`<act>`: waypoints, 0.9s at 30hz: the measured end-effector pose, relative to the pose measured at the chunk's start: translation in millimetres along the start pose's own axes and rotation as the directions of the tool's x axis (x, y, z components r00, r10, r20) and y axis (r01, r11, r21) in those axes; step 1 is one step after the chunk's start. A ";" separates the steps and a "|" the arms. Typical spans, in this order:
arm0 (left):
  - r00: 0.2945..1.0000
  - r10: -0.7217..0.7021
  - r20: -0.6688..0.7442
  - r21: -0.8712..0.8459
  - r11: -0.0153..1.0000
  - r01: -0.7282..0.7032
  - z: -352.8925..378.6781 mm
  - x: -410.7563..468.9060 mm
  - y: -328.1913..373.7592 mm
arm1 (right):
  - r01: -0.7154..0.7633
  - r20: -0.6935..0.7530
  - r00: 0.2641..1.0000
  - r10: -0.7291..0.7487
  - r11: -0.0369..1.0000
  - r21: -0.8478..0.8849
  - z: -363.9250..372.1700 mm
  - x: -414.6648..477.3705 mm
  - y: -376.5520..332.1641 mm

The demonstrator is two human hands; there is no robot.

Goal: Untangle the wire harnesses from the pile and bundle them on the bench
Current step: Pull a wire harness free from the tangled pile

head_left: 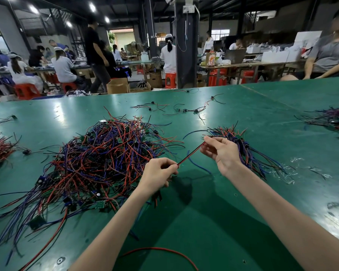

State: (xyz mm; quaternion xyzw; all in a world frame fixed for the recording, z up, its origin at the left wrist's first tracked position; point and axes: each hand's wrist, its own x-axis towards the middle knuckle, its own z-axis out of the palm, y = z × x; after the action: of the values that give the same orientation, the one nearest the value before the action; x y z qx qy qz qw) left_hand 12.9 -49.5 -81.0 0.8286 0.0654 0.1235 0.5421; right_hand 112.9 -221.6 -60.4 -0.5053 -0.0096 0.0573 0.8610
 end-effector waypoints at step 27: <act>0.999 0.011 0.030 -0.080 0.997 -0.009 -3.8 2.7 -3.8 | -0.405 0.046 0.908 0.416 0.848 0.343 -1.3 -0.2 -2.7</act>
State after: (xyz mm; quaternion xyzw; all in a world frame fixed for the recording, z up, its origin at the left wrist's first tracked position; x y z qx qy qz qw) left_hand 14.6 -44.0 -82.7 0.8085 0.0481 0.1161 0.5749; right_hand 113.0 -224.1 -58.7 -0.3379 0.1216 0.2330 0.9037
